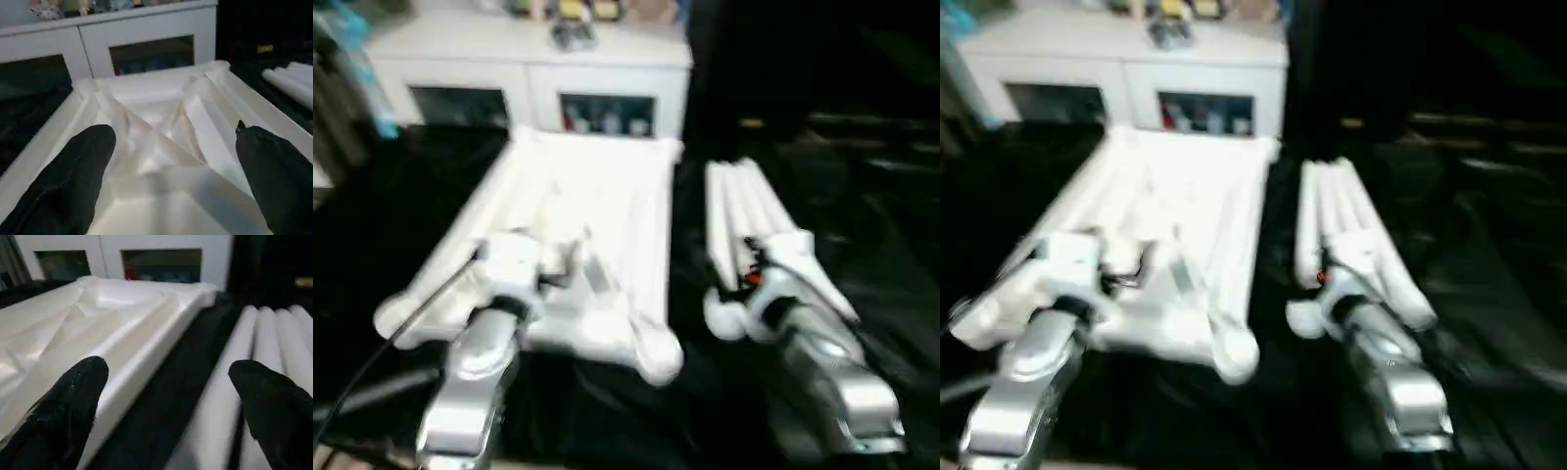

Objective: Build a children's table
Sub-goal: Move to table

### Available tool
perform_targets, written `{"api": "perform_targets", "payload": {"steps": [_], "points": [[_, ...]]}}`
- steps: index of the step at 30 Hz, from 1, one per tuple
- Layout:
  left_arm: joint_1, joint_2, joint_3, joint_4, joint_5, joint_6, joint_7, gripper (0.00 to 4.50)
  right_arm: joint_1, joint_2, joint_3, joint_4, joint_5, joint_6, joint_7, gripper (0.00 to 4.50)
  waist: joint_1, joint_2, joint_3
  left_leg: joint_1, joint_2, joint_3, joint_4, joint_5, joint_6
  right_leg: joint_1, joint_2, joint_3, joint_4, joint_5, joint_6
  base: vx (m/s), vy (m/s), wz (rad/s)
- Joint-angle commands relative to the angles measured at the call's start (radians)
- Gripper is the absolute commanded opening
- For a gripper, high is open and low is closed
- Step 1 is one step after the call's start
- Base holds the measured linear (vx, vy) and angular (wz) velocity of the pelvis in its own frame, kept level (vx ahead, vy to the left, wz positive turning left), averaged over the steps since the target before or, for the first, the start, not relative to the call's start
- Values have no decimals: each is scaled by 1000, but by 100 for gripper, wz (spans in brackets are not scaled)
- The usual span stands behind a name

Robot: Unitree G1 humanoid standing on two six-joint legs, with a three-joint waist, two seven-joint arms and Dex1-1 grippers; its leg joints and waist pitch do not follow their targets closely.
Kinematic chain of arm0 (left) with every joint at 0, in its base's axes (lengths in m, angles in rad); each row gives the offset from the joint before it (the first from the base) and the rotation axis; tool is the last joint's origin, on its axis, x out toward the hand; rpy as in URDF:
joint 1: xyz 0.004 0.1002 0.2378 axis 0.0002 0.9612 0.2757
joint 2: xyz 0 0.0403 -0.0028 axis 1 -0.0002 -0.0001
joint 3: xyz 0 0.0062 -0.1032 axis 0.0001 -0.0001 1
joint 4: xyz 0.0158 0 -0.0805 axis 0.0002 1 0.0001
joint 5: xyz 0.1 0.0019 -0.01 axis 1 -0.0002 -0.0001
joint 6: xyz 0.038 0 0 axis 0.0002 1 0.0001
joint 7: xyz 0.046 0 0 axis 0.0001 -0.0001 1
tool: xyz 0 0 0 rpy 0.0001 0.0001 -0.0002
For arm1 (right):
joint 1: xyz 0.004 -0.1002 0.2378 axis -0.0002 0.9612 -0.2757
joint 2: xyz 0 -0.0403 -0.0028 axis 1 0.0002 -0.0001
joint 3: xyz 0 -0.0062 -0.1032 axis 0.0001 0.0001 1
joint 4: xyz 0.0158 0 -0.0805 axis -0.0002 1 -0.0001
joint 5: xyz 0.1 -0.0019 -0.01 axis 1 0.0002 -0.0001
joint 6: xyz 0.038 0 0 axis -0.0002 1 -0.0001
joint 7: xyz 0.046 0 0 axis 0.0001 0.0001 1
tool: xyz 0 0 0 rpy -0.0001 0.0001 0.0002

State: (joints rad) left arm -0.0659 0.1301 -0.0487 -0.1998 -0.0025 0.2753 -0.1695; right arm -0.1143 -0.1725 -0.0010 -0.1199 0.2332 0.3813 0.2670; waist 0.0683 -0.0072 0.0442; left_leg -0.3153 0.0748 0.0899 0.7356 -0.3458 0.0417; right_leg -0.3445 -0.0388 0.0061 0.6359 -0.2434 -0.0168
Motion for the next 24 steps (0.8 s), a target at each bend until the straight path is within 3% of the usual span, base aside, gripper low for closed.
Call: {"api": "perform_targets", "payload": {"steps": [1,2,3,4,5,6,7,8,9,10,11,12,13,14,15,16,17,18,20,21,22,23,24], "points": [[9,17,-5,-6,-35,-12,-56,446,-4,-10,28,-38,5,6,27,450,36,-7,-34,-71,41,-17,-24,112,-6,102,-148,129,-150,-338,-358,165,4,27],[10,19,-15,-6,-47,-16,-79,446,-4,-22,31,-41,6,10,39,450,33,41,-48,-70,89,-16,-146,294,-11,85,-52,35,-95,-107,-284,158,65,17],[13,34,-35,-5,-52,-19,-118,446,-1,-37,35,-48,8,17,58,450,29,68,-55,-34,121,-38,-179,317,31,40,-17,1,-58,-44,-208,168,106,6],[13,53,-59,-1,-53,-25,-157,446,1,-63,40,-56,11,21,90,450,-12,90,-80,71,209,-118,-147,560,145,-75,-22,-18,34,25,-99,168,106,6],[7,81,-89,2,-80,-18,-234,446,0,-113,51,-72,22,42,150,450,4,71,-85,68,225,-129,-107,921,186,-86,-67,15,23,148,-17,154,96,11],[3,97,-105,3,-98,-13,-279,446,2,-152,64,-91,33,62,200,450,7,64,-88,63,205,-118,-96,1063,168,-88,-73,21,14,214,8,56,104,13],[-24,141,-137,4,-143,18,-394,446,-4,-219,65,-125,56,99,276,450,11,38,-91,43,133,-77,-74,1109,114,-72,-77,33,-18,336,9,56,104,13],[-45,146,-147,-5,-153,42,-415,446,-14,-242,51,-134,70,118,297,450,15,25,-80,-2,70,-25,-90,889,71,-41,-60,32,-26,382,-31,-14,90,13],[-60,163,-151,-8,-177,54,-462,446,-18,-264,47,-151,84,129,323,450,16,15,-80,-21,56,-13,-97,774,55,-21,-61,34,-22,409,-54,0,0,0],[-80,168,-154,-5,-191,64,-488,446,-26,-286,38,-161,103,141,348,450,20,16,-76,-50,65,-8,-117,562,33,1,-80,37,-27,397,-99,0,0,0],[-81,168,-154,-5,-192,65,-488,446,-27,-287,38,-161,103,142,349,450,18,21,-72,-52,72,-5,-125,457,26,1,-85,38,-33,356,-125,0,0,0],[-100,178,-152,2,-219,82,-530,446,-33,-311,31,-175,122,158,373,450,11,26,-62,-57,87,-5,-141,283,16,6,-94,37,-43,249,-179,-60,-47,2],[-117,197,-155,15,-237,87,-579,429,-37,-335,29,-190,136,171,397,450,3,26,-53,-55,96,-3,-155,156,6,11,-94,34,-54,131,-212,-60,-47,2],[-136,220,-158,41,-246,78,-631,429,-37,-367,32,-208,154,185,439,450,-8,23,-46,-49,105,1,-166,55,8,9,-95,33,-65,22,-230,-63,-50,3],[-144,236,-161,54,-250,74,-662,419,-35,-388,35,-220,165,191,468,450,-11,23,-41,-45,108,6,-170,2,6,6,-94,33,-73,-44,-231,-73,-48,7],[-152,257,-166,66,-255,70,-696,408,-32,-413,38,-232,180,197,501,450,-21,17,-32,-39,114,15,-180,-100,-7,3,-93,33,-84,-192,-219,-73,-48,7],[-152,257,-166,66,-255,70,-696,401,-32,-413,38,-232,180,197,501,450,-23,20,-30,-36,116,17,-183,-132,-17,2,-98,34,-89,-262,-207,-71,-40,5],[-155,287,-169,64,-271,67,-744,401,-35,-440,42,-241,196,205,533,450,-32,12,-25,-32,121,17,-191,-190,-51,-3,-102,36,-103,-427,-155,-50,-32,1],[-159,354,-182,42,-320,85,-860,372,-61,-495,54,-252,223,240,607,450,-35,-12,-34,-32,123,21,-192,-155,-50,-5,-100,36,-102,-413,-138,-25,-16,0],[-159,357,-182,41,-323,89,-865,372,-63,-496,55,-253,224,241,610,450,-33,-4,-34,-38,124,18,-195,-134,-47,-1,-101,37,-95,-394,-138,0,0,0],[-164,379,-190,42,-334,101,-905,361,-79,-505,65,-249,229,250,635,450,-35,-9,-35,-41,126,22,-195,-93,-43,-3,-101,35,-91,-347,-147,0,0,0],[-167,385,-195,48,-331,95,-918,354,-86,-507,72,-244,231,251,647,450,-34,-7,-34,-38,126,26,-194,-88,-41,-8,-99,34,-93,-333,-154,0,0,0],[-180,399,-236,88,-276,58,-931,344,-103,-515,104,-210,208,236,667,450,-32,30,-33,-32,131,26,-197,-119,-55,-14,-99,28,-92,-298,-180,0,0,0]]}}
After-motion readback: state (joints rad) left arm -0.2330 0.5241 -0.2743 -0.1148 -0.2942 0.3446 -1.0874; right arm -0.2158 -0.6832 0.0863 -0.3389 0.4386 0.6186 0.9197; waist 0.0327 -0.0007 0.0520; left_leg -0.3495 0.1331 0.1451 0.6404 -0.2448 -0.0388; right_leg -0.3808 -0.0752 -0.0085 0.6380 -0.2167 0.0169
